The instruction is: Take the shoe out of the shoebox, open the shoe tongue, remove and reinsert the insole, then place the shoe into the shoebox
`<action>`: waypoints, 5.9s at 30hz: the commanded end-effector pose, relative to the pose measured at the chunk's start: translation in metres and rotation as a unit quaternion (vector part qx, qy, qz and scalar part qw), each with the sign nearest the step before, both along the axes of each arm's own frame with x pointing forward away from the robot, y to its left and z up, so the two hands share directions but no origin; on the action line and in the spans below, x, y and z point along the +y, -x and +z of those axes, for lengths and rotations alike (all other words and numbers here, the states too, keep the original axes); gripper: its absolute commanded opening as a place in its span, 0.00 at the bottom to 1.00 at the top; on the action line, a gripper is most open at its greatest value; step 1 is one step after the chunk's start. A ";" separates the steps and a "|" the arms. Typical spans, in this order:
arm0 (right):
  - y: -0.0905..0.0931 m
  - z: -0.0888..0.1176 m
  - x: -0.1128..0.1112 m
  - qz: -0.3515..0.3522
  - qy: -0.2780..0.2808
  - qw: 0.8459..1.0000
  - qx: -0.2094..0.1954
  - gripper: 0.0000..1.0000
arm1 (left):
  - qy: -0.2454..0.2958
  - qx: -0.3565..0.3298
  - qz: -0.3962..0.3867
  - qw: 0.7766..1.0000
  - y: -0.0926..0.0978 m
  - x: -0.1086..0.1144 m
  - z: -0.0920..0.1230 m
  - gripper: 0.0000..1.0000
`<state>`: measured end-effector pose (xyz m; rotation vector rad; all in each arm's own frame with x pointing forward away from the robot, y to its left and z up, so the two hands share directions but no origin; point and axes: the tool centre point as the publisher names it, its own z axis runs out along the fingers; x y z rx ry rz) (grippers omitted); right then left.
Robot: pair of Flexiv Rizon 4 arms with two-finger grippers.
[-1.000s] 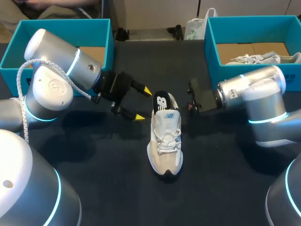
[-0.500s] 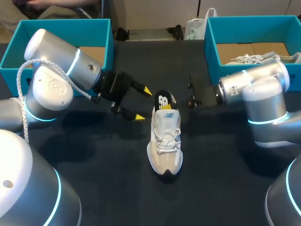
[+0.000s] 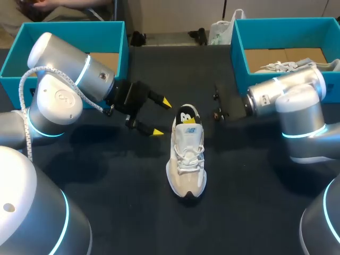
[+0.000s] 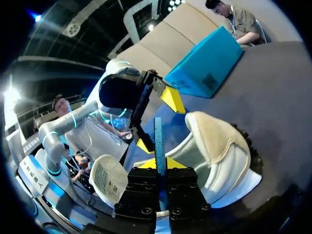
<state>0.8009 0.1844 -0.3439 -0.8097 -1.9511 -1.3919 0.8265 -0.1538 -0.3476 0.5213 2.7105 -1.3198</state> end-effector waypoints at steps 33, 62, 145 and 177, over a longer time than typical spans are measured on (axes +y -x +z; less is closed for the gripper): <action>-0.015 0.014 -0.003 -0.014 0.016 1.000 -0.003 0.00 | -0.002 0.000 0.000 1.000 0.000 -0.001 0.000 1.00; 0.004 0.016 0.003 -0.033 0.021 0.997 0.064 0.35 | -0.002 0.000 0.000 1.000 0.000 -0.001 0.000 1.00; -0.010 0.128 -0.045 -0.317 0.392 0.863 -0.024 0.00 | -0.038 -0.047 -0.005 0.998 -0.009 0.069 0.099 1.00; 0.007 0.068 -0.013 -0.392 0.469 0.791 0.030 0.00 | -0.077 -0.061 0.145 0.985 -0.059 0.123 0.123 1.00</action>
